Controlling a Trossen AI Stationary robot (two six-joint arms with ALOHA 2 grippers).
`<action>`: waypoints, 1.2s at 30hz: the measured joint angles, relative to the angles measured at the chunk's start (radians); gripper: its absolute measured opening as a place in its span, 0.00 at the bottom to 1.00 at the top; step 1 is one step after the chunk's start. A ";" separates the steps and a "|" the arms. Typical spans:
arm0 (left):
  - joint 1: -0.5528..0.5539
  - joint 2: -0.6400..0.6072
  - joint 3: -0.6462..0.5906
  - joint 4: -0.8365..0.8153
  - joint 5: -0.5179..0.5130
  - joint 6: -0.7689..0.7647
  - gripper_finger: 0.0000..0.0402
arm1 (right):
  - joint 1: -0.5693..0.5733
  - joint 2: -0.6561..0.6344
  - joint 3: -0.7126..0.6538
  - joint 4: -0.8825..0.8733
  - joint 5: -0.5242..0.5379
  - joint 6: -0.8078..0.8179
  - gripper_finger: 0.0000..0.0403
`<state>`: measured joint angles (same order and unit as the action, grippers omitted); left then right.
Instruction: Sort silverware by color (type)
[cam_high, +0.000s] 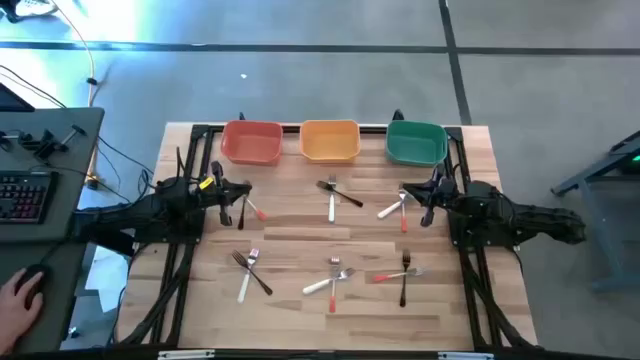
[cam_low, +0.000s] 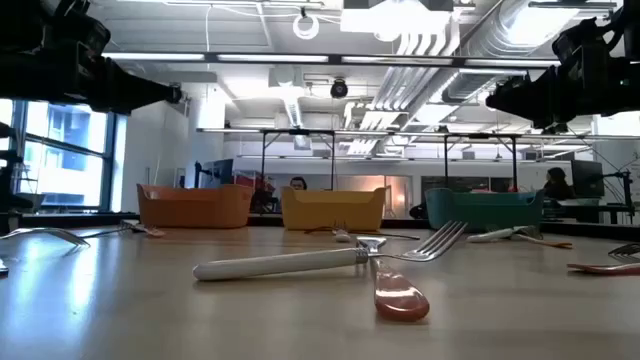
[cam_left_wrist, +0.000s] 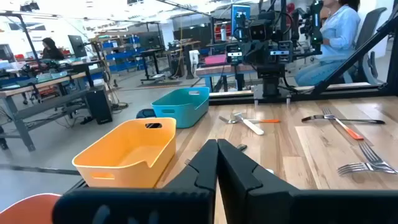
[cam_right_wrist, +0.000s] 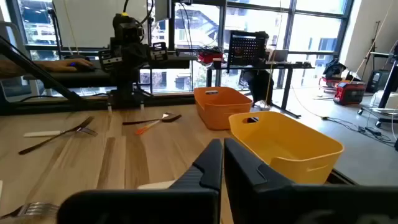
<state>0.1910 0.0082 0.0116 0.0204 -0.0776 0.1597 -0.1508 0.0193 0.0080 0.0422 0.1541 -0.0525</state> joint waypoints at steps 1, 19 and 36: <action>0.000 0.000 0.000 0.000 0.000 0.000 0.00 | 0.000 0.000 0.000 0.000 0.000 0.000 0.00; 0.000 0.000 0.000 0.000 0.000 0.000 0.00 | 0.000 0.000 0.000 0.000 0.000 0.000 0.00; 0.000 0.000 0.000 0.000 0.000 0.000 0.00 | -0.013 0.000 0.023 -0.016 0.081 -0.215 0.00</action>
<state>0.1913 0.0082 0.0117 0.0204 -0.0773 0.1596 -0.1642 0.0189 0.0314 0.0260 0.2351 -0.2676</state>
